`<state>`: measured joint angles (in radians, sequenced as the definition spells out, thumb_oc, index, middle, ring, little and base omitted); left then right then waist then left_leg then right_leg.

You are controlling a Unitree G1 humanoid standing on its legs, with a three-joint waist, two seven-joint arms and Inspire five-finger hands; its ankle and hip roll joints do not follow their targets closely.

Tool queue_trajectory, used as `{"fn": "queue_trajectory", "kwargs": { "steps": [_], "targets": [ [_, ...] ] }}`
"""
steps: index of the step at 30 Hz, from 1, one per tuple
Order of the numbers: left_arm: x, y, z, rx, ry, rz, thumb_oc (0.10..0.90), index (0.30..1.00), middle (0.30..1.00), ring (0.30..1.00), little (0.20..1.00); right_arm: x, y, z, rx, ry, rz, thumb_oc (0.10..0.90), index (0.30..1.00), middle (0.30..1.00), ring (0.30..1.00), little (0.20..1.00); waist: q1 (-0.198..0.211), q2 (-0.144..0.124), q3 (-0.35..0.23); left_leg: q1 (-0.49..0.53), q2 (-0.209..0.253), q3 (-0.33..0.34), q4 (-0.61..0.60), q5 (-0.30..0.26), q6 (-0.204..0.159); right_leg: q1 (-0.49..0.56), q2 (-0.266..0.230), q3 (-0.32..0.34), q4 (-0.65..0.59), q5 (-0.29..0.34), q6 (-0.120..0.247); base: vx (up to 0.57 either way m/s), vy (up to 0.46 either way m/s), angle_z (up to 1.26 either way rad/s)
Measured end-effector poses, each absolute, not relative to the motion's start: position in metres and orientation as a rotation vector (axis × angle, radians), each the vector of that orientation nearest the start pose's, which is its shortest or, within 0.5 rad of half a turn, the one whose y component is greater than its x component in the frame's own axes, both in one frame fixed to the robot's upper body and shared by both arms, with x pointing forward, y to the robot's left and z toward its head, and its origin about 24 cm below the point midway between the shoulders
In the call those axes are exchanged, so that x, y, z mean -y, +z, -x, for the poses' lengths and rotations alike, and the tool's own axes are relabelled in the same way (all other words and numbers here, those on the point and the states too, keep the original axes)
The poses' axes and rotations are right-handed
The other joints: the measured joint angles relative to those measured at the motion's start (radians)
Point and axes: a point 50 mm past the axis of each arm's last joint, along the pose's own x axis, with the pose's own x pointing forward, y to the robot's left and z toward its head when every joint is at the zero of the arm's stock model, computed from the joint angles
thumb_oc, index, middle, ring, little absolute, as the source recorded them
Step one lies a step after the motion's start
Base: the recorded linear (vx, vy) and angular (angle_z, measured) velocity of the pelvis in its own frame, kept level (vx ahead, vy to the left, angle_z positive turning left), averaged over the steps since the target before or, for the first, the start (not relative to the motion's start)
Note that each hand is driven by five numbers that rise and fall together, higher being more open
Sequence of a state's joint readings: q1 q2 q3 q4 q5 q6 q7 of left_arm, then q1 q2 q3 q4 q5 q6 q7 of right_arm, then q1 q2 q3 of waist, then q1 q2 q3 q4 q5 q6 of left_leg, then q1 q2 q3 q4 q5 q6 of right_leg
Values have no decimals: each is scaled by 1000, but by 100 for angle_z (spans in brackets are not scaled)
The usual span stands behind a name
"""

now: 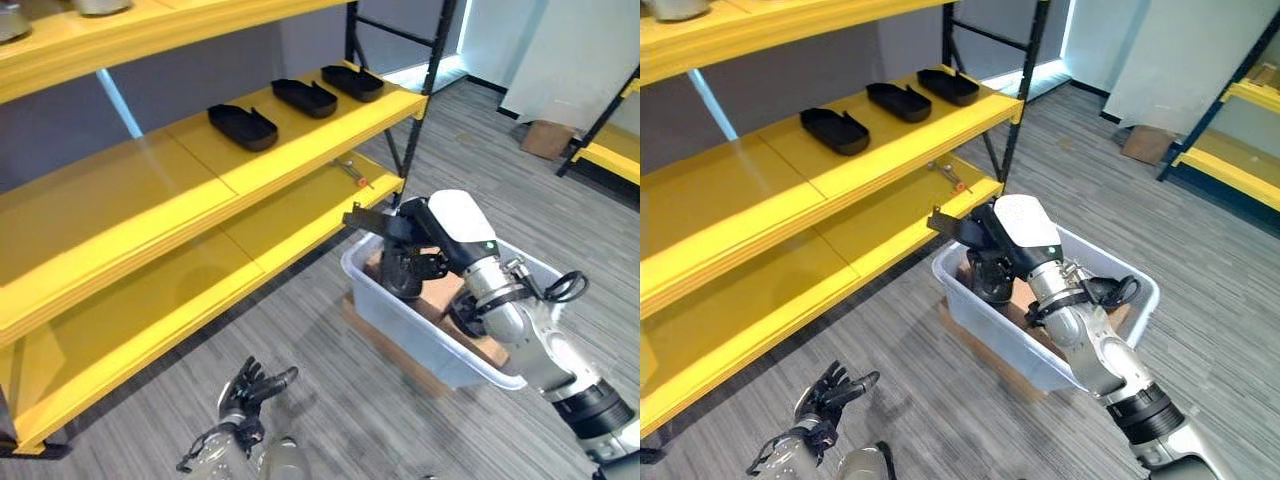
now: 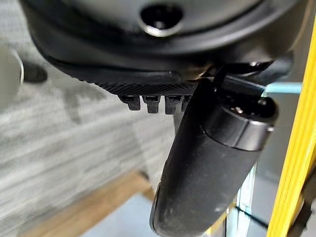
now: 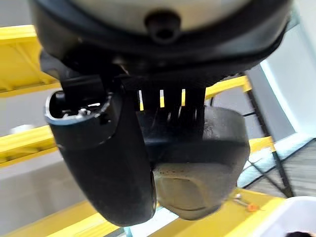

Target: Move parts from the plastic box to the shelf.

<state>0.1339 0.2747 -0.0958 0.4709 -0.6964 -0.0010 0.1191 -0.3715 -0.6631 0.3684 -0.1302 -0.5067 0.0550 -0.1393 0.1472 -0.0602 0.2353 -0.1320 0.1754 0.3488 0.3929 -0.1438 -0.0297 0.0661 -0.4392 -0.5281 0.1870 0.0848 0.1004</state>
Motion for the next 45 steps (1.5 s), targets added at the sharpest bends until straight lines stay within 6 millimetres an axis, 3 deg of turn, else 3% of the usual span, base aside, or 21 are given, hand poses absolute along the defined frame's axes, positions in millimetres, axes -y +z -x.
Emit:
{"fn": "queue_trajectory", "kwargs": {
  "steps": [3, 5, 6, 7, 8, 10, 11, 12, 14, 17, 21, 25, 27, 28, 29, 30, 34, 39, 40, 42, 45],
  "targets": [
    [-220, -83, -178, -604, 310, 359, 900, 1000, 1000, 1000, 1000, 153, 153, -294, 502, 117, 1129, 400, 300, 300, 300, 300, 10, -21, -10, -13, -52, -19, -9, -11, 38, 0, -51, 0, 5, 71, 2, 127, 271, 42],
    [-222, -84, -174, -609, 320, 355, 900, 1000, 1000, 1000, 1000, 150, 153, -294, 506, 115, 1110, 400, 300, 300, 300, 300, 40, -39, -19, -14, -123, -17, -29, -24, 79, -4, -102, 35, 13, 189, 4, 247, 512, 61],
    [-221, -86, -172, -619, 328, 354, 900, 1000, 1000, 1000, 1000, 148, 153, -293, 506, 103, 1097, 400, 300, 300, 300, 300, 15, -38, -20, -4, -165, -50, -52, -16, 110, -64, -177, 82, 179, 199, 48, 150, 323, 66],
    [-224, -85, -172, -615, 338, 352, 900, 1000, 1000, 1000, 1000, 145, 152, -292, 513, 110, 1097, 400, 300, 300, 300, 300, 16, -35, -20, 4, -192, -67, -66, -23, 154, -114, -187, 121, 267, 238, 38, 154, 374, 62],
    [-226, -85, -171, -622, 335, 336, 900, 1000, 1000, 1000, 1000, 141, 152, -292, 524, 121, 1098, 400, 300, 300, 300, 300, 14, -29, -18, 22, -199, -62, -94, 5, 141, -155, -200, 187, 321, 259, 57, 60, 116, 34],
    [-230, -83, -173, -613, 337, 317, 900, 1000, 1000, 1000, 1000, 140, 152, -290, 534, 134, 1101, 400, 300, 300, 300, 300, 11, -5, -16, 56, -206, -86, -163, 30, 163, -227, -135, 266, 383, 128, 66, 187, 158, 11],
    [-235, -82, -173, -611, 357, 301, 900, 1000, 1000, 1000, 1000, 137, 156, -288, 571, 145, 1101, 400, 300, 300, 300, 300, -2, 19, -3, 101, -203, -96, -258, 65, 192, -300, 3, 367, 386, -1, 54, 194, 92, 16],
    [-236, -82, -175, -611, 354, 279, 900, 1000, 1000, 1000, 1000, 138, 159, -284, 590, 146, 1114, 400, 300, 300, 300, 300, -53, 42, 15, 135, -209, -130, -311, 97, 186, -326, 91, 369, 346, -63, 57, 284, -1, 64],
    [-227, -79, -183, -590, 316, 283, 900, 1000, 1000, 1000, 1000, 146, 162, -283, 589, 136, 1152, 400, 300, 300, 300, 300, -110, 31, 17, 184, -276, -173, -349, 92, 163, -399, 169, 348, 248, -65, 38, 312, -77, 84],
    [-214, -75, -197, -572, 263, 271, 900, 1000, 1000, 1000, 1000, 148, 164, -281, 598, 126, 1161, 400, 300, 300, 300, 300, -189, 42, 23, 190, -300, -275, -348, 77, 142, -414, 308, 528, 63, -46, 24, 267, -78, 104],
    [-192, -82, -192, -594, 233, 333, 900, 1000, 1000, 1000, 1000, 158, 164, -277, 584, 92, 1164, 400, 300, 300, 300, 300, -199, 57, 12, 305, -341, -327, -384, 56, 143, -356, 307, 462, 10, 44, -48, 266, -176, 69],
    [-191, -84, -187, -604, 230, 343, 900, 1000, 1000, 1000, 1000, 167, 172, -278, 592, 55, 1181, 400, 300, 300, 300, 300, -180, 73, -5, 326, -321, -365, -373, 46, 114, -252, 322, 411, -52, 54, -99, 154, -159, 56],
    [-192, -86, -184, -611, 233, 342, 900, 1000, 1000, 1000, 1000, 169, 170, -280, 575, 53, 1171, 400, 300, 300, 300, 300, -162, 54, 6, 281, -318, -347, -222, 40, 19, -194, 308, 401, -83, 47, -114, 125, -190, 36],
    [-193, -83, -185, -601, 227, 339, 900, 1000, 1000, 1000, 1000, 170, 168, -281, 561, 52, 1163, 400, 300, 300, 300, 300, -165, 41, 10, 269, -284, -328, -186, -16, 39, -145, 303, 388, -105, 45, -117, 126, -217, 88],
    [-193, -77, -187, -570, 210, 329, 900, 1000, 1000, 1000, 1000, 175, 176, -282, 579, 37, 1167, 400, 300, 300, 300, 300, -169, 62, 0, 289, -121, -320, -328, 69, 29, -134, 353, 365, -71, 5, -114, 107, -197, 42],
    [-195, -74, -189, -554, 208, 325, 900, 1000, 1000, 1000, 1000, 174, 184, -284, 607, 27, 1170, 400, 300, 300, 300, 300, -140, 60, 0, 310, -104, -367, -342, 41, -18, -139, 366, 380, -54, -39, -102, 108, -194, 7],
    [-187, -70, -198, -538, 177, 331, 900, 1000, 1000, 1000, 1000, 172, 196, -283, 675, 5, 1159, 400, 300, 300, 300, 300, -153, 57, -2, 303, -89, -358, -341, 31, -25, -147, 377, 376, -38, -60, -100, 39, -130, -1],
    [-186, -71, -204, -542, 178, 328, 900, 1000, 1000, 1000, 1000, 172, 193, -283, 667, 14, 1127, 400, 300, 300, 300, 300, -115, 3, 2, 48, -125, -396, 142, 42, -71, -116, 340, 361, -81, -62, -115, 38, -90, 15],
    [-187, -74, -199, -557, 182, 329, 900, 1000, 1000, 1000, 1000, 173, 190, -281, 657, 19, 1117, 400, 300, 300, 300, 300, -131, -6, 4, 13, -84, -350, 140, 24, -46, -88, 336, 325, -109, -75, -134, 174, 73, 71],
    [-187, -75, -198, -561, 183, 332, 900, 1000, 1000, 1000, 1000, 179, 189, -279, 646, -1, 1116, 400, 300, 300, 300, 300, -143, -27, 13, -7, 16, -238, -79, 46, -36, -74, 330, 300, -138, -87, -129, 232, 191, 72],
    [-181, -82, -191, -605, 158, 318, 900, 1000, 1000, 1000, 1000, 183, 188, -281, 626, -42, 1091, 400, 300, 300, 300, 300, -130, -13, 24, -14, 72, -206, -431, 158, -94, -62, 334, 319, -157, -65, -113, 253, 236, 10]
  ]
}}
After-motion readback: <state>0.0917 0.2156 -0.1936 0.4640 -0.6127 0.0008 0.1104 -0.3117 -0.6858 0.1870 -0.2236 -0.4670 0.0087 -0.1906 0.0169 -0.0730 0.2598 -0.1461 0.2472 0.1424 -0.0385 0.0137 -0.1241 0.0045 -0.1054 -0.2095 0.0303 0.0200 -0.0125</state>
